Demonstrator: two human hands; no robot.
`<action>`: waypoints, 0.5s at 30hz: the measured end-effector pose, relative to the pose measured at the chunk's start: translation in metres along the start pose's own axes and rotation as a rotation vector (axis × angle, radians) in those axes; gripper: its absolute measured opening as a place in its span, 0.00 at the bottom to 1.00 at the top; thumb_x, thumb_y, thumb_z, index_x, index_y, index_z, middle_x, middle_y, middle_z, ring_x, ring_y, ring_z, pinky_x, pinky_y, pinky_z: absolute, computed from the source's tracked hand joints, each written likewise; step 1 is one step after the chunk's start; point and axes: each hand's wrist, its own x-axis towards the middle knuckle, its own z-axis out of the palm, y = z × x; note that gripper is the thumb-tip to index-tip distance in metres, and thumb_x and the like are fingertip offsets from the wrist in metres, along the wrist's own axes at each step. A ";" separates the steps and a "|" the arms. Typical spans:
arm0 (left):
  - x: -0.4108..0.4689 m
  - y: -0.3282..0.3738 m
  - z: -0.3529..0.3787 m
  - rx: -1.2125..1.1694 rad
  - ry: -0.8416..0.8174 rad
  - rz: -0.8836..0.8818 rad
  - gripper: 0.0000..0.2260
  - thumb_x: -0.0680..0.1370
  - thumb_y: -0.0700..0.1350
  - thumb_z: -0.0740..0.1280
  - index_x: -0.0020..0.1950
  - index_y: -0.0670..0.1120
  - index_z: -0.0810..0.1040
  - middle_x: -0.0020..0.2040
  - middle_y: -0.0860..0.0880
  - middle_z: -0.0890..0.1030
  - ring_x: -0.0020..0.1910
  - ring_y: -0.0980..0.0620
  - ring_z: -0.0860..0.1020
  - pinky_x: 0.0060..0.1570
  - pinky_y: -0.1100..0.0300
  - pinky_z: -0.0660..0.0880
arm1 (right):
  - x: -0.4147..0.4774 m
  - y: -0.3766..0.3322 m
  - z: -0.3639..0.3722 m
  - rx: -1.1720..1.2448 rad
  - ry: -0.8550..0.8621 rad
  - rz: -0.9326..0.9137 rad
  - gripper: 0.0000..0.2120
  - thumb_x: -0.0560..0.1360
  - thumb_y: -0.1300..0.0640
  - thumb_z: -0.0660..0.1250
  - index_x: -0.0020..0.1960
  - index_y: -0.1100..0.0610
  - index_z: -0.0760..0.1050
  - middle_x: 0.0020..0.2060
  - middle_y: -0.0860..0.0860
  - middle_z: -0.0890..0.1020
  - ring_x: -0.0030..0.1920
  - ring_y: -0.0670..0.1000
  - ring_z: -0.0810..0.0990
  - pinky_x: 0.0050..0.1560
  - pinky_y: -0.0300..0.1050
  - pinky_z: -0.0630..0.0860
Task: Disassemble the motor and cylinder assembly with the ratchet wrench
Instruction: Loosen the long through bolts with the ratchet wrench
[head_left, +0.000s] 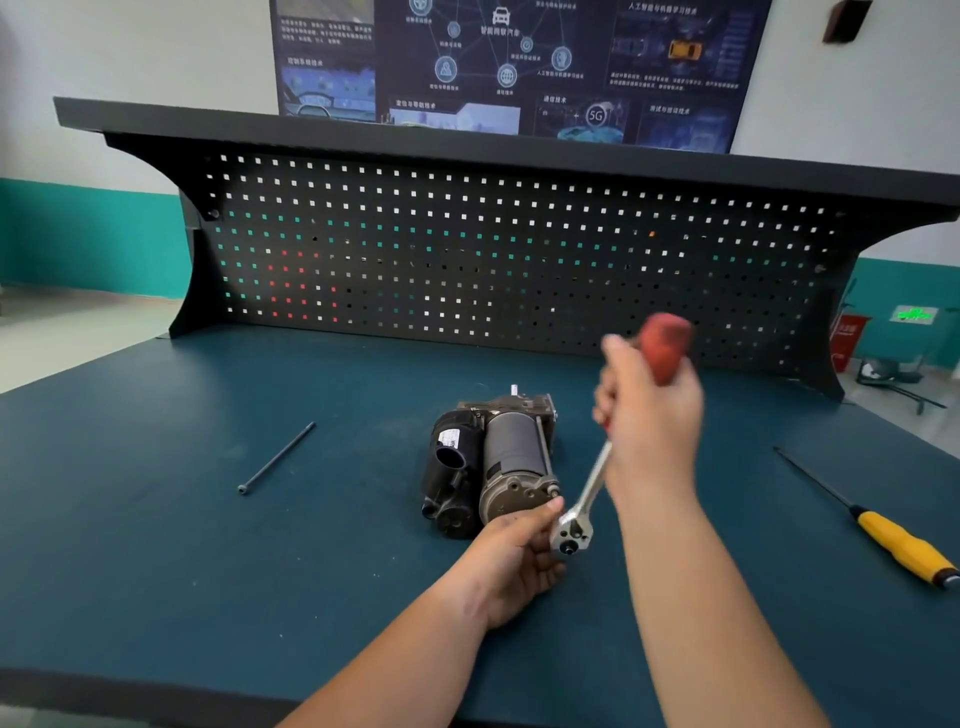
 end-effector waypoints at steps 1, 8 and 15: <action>0.000 0.000 0.001 0.006 0.002 0.001 0.06 0.73 0.48 0.69 0.40 0.46 0.79 0.32 0.49 0.80 0.31 0.54 0.76 0.35 0.62 0.73 | -0.005 0.002 0.012 -0.162 -0.100 -0.065 0.11 0.73 0.59 0.69 0.35 0.50 0.70 0.23 0.43 0.70 0.24 0.44 0.67 0.26 0.37 0.66; 0.000 -0.002 -0.004 0.079 -0.014 0.038 0.03 0.78 0.37 0.61 0.47 0.41 0.74 0.39 0.46 0.74 0.38 0.50 0.69 0.43 0.58 0.67 | -0.030 0.017 0.039 -0.596 -0.467 -0.361 0.12 0.72 0.53 0.69 0.37 0.54 0.67 0.22 0.43 0.67 0.25 0.44 0.64 0.27 0.36 0.61; 0.003 -0.003 -0.002 0.036 0.013 0.067 0.10 0.69 0.50 0.69 0.31 0.47 0.81 0.32 0.50 0.80 0.29 0.57 0.75 0.28 0.67 0.67 | -0.007 0.002 -0.017 0.104 0.182 -0.030 0.10 0.76 0.61 0.65 0.39 0.51 0.68 0.22 0.43 0.70 0.22 0.43 0.67 0.23 0.36 0.64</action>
